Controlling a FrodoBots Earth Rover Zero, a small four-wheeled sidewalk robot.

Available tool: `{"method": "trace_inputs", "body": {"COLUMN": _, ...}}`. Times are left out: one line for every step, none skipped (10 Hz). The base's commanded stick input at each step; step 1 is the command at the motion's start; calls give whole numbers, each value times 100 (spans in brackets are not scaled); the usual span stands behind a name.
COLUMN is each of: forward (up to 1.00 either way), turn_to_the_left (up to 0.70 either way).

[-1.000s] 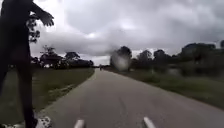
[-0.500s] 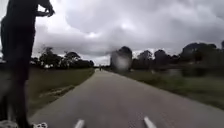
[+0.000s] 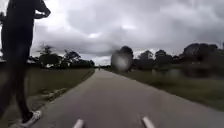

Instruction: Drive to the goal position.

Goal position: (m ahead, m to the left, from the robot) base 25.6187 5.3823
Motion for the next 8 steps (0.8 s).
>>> {"method": "trace_inputs", "body": {"forward": 70, "turn_to_the_left": 0}}
{"method": "trace_inputs", "body": {"forward": 70, "turn_to_the_left": 0}}
{"method": "trace_inputs", "body": {"forward": 70, "turn_to_the_left": 0}}
{"method": "trace_inputs", "body": {"forward": 70, "turn_to_the_left": 0}}
{"method": "trace_inputs", "body": {"forward": 70, "turn_to_the_left": 0}}
{"method": "trace_inputs", "body": {"forward": 70, "turn_to_the_left": 0}}
{"method": "trace_inputs", "body": {"forward": 70, "turn_to_the_left": 0}}
{"method": "trace_inputs", "body": {"forward": 70, "turn_to_the_left": 0}}
